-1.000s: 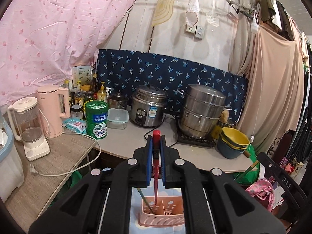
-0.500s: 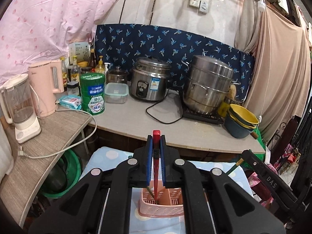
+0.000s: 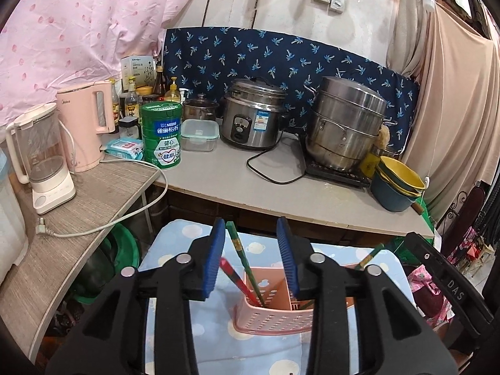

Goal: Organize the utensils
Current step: 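Carry both chopsticks up into the pink basket and open both tools, then move both open tools back down toward the remaining chopsticks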

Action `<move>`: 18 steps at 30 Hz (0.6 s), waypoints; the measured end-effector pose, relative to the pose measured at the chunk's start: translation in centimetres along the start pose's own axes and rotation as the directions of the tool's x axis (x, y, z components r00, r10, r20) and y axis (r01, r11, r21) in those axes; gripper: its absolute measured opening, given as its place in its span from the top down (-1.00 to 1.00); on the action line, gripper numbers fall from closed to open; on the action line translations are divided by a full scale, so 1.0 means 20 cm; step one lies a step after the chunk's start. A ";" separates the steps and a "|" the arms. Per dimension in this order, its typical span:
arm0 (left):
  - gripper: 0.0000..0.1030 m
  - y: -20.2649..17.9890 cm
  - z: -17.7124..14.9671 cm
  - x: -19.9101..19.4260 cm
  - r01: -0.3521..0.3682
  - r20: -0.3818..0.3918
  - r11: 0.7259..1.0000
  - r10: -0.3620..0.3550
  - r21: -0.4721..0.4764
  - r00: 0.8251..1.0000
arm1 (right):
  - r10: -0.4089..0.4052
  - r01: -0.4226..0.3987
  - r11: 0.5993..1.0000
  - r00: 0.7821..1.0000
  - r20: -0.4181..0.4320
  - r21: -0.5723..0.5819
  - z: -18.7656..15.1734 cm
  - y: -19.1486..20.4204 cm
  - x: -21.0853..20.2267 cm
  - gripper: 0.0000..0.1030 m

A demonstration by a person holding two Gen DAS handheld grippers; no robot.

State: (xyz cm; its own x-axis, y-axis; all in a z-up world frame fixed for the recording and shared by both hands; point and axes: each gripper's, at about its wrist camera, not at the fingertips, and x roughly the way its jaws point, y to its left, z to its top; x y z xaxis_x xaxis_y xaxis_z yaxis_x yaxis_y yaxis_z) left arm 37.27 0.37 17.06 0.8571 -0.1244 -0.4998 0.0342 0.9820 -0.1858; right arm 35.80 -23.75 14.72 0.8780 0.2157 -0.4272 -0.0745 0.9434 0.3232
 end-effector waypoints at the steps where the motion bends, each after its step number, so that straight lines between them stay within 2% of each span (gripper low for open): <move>1: 0.33 0.00 -0.01 -0.01 -0.003 -0.001 1.000 0.003 0.004 1.000 | 0.000 0.000 1.000 1.000 -0.001 -0.006 -0.01 0.01 -0.01 0.64; 6: 0.30 -0.01 -0.07 -0.08 -0.010 -0.013 1.000 0.011 0.028 1.000 | 0.010 -0.011 1.000 1.000 -0.017 -0.022 -0.07 0.04 -0.11 0.55; 9: 0.15 -0.02 -0.12 -0.13 -0.014 -0.021 0.999 0.014 0.033 1.000 | 0.020 -0.021 0.999 0.999 -0.032 -0.028 -0.13 0.06 -0.18 0.50; 18: 0.15 0.01 -0.36 -0.30 -0.021 -0.071 0.998 0.025 0.064 0.997 | 0.044 -0.047 0.999 0.995 -0.086 -0.029 -0.41 0.06 -0.43 0.45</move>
State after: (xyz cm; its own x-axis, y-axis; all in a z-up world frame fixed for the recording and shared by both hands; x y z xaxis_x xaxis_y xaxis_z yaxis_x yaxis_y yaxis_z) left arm 28.33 0.27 13.89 0.8189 -0.1094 -0.5634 0.0495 0.9915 -0.1205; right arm 24.37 -22.45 11.91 0.8298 0.2779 -0.4839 -0.1288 0.9392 0.3184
